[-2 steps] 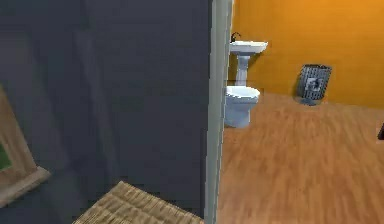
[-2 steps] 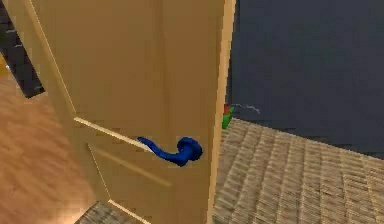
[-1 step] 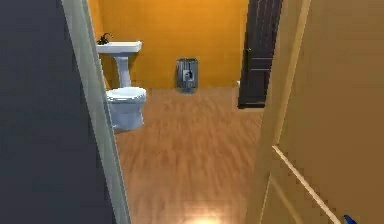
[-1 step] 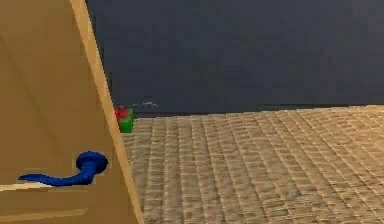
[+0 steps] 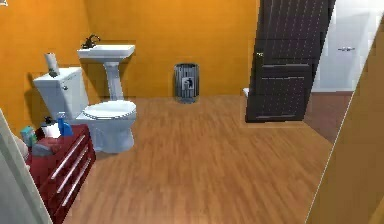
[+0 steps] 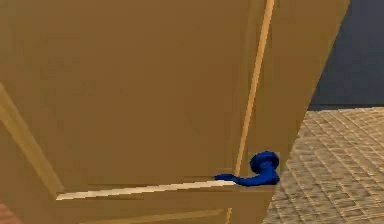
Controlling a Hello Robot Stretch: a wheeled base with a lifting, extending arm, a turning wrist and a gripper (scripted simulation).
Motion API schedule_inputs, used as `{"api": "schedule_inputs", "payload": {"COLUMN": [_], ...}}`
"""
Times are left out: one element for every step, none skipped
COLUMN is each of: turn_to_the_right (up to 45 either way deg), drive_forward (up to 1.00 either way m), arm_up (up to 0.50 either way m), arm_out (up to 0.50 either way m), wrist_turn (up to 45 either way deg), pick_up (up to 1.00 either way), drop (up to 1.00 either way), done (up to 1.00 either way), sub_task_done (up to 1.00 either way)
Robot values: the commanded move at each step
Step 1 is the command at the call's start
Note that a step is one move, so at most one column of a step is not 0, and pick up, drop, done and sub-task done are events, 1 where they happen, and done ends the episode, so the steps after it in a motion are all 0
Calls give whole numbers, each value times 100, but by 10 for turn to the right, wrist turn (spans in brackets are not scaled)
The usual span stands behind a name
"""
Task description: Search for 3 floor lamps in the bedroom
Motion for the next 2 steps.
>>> {"api": "schedule_inputs", "payload": {"turn_to_the_right": [0, 450], "drive_forward": [70, 0], "arm_up": [0, 0], "arm_out": [0, 0], "wrist_turn": [0, 0], "pick_up": [0, 0], "drop": [0, 0], "done": [0, 0], "sub_task_done": [0, 0]}}
